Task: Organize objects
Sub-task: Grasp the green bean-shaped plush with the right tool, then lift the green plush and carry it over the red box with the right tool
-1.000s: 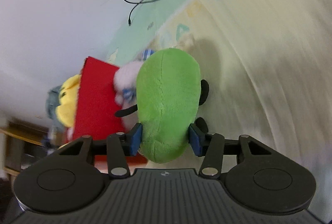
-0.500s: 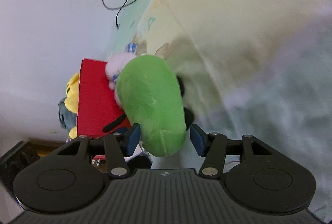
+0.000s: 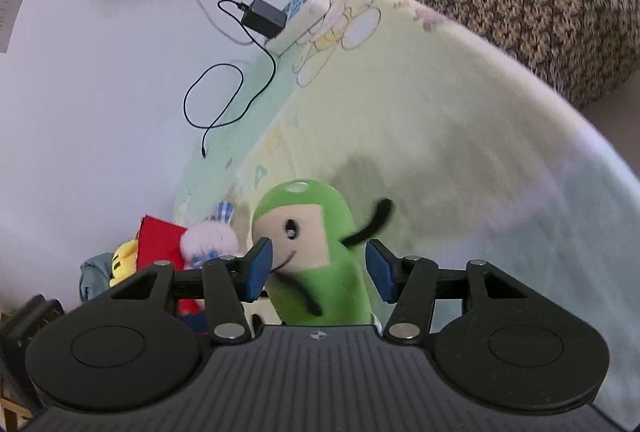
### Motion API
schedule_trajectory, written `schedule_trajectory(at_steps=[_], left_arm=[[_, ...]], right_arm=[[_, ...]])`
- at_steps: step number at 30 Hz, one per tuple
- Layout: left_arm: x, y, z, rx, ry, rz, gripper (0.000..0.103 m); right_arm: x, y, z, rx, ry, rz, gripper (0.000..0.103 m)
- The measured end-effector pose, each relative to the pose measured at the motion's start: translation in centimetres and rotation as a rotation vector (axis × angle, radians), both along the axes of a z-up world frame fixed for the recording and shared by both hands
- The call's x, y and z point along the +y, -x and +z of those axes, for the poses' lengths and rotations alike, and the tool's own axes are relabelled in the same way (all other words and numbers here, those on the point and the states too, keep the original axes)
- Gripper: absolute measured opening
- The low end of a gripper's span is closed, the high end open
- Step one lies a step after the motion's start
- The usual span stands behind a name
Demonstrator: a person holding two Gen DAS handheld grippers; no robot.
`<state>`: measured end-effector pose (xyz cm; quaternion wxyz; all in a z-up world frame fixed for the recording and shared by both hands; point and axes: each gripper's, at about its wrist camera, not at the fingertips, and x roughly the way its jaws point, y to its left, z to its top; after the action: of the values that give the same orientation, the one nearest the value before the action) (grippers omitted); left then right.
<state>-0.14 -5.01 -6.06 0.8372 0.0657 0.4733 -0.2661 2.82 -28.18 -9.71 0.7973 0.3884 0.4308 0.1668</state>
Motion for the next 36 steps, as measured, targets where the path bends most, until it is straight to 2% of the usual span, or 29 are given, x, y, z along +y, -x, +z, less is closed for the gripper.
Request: schedule_trajectory(at_steps=[5, 9, 13, 15, 24, 27, 30, 36], left_arm=[[0.4, -0.9, -0.4, 0.040, 0.023, 0.040, 0.096], [0.8, -1.6, -0.7, 0.071, 0.050, 0.065, 0.096], [0.9, -1.9, -1.1, 0.082, 0.047, 0.081, 0.095], [1.0, -2.3, -1.4, 0.095, 0.050, 0.091, 0.096], [1.4, -3.0, -2.0, 0.138, 0.104, 0.088, 0.094], [1.5, -2.3, -1.4, 0.121, 0.104, 0.073, 0.091], [1.7, -1.6, -1.1, 0.101, 0.074, 0.078, 0.091], [3.3, 0.3, 0.0, 0.080, 0.074, 0.099, 0.090]], right_arm=[[0.7, -1.2, -1.1, 0.013, 0.019, 0.023, 0.058], [2.4, -2.0, -1.8, 0.040, -0.023, 0.081, 0.062], [4.1, -2.2, -1.0, 0.000, 0.030, 0.144, 0.063], [4.1, -2.3, -1.2, 0.007, 0.011, 0.150, 0.063], [3.8, -1.9, -1.6, 0.037, -0.018, 0.162, 0.055], [4.3, -1.3, -1.6, 0.046, -0.031, 0.203, 0.055], [4.9, -0.3, -1.7, 0.049, -0.052, 0.224, 0.055], [5.9, 0.6, -1.3, 0.051, -0.088, 0.267, 0.055]])
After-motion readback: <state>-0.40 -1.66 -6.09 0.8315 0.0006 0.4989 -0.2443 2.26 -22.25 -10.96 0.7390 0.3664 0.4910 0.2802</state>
